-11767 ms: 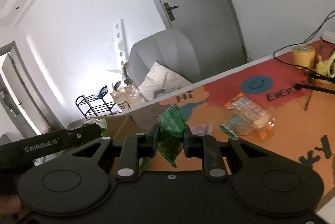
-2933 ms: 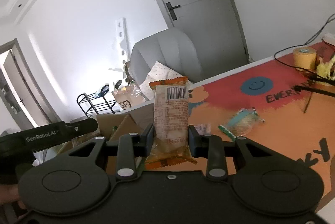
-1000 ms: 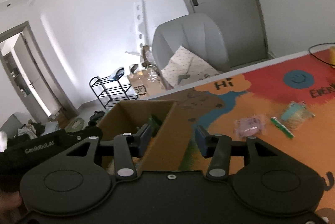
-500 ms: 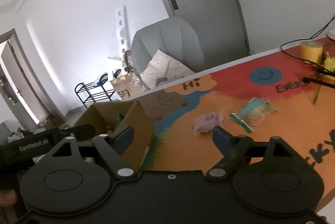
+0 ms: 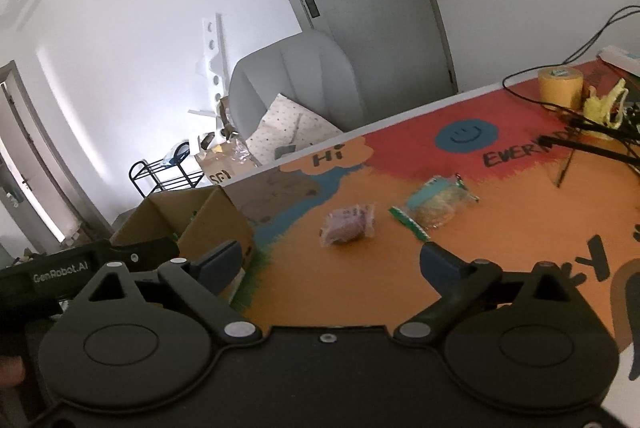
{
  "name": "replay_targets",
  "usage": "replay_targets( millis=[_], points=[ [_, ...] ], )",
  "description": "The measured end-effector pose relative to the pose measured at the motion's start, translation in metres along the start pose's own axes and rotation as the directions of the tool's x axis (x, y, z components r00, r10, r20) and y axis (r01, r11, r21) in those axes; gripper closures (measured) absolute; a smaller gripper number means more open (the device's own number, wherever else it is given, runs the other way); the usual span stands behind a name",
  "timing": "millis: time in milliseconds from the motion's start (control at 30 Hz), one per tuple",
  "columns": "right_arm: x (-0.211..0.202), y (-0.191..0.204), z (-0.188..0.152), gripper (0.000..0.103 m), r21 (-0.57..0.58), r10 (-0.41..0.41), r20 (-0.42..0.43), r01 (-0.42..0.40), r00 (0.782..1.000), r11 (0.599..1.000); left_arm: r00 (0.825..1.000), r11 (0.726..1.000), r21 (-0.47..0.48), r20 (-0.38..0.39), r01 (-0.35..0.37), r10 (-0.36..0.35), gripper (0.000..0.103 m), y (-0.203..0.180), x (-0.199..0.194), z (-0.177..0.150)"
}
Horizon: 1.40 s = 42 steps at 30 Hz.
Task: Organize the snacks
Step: 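Move both open tools back over the pink pack and rice-cracker pack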
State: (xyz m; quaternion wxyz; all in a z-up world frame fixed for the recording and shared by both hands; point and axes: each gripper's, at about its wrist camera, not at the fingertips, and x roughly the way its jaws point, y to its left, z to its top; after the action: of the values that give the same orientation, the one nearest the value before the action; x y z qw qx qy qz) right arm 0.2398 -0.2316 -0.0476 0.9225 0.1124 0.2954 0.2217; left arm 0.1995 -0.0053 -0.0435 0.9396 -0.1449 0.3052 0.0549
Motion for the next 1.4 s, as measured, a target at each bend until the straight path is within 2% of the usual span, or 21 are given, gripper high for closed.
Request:
replay_targets(
  millis=[367,567,767,1033,1400],
  points=[
    [-0.005,-0.027,-0.002,0.003,0.023,-0.022,-0.012,0.022,1.000,1.000,1.000,0.999,0.039,-0.026,0.012,-0.011,0.005,-0.029,0.007,-0.008],
    [-0.006,-0.042,-0.004,0.001,0.041,-0.036,-0.010,0.036,0.999,0.998,0.999,0.999,0.034,-0.013,-0.030,0.030,0.005,-0.037,0.011,-0.007],
    [-0.004,-0.057,-0.002,0.001,0.069,-0.039,-0.007,0.039,0.999,0.997,0.998,0.998,0.052,0.050,-0.026,0.024,0.005,-0.049,0.002,0.000],
    [0.000,-0.072,-0.001,0.001,0.082,-0.031,0.001,0.031,1.000,0.996,1.000,0.997,0.081,0.030,0.003,-0.005,0.005,-0.072,0.017,0.001],
    [0.017,-0.095,0.005,0.012,0.114,-0.023,-0.013,0.024,1.000,0.993,0.999,0.994,0.106,0.020,0.035,-0.038,0.007,-0.091,0.045,0.001]
  ],
)
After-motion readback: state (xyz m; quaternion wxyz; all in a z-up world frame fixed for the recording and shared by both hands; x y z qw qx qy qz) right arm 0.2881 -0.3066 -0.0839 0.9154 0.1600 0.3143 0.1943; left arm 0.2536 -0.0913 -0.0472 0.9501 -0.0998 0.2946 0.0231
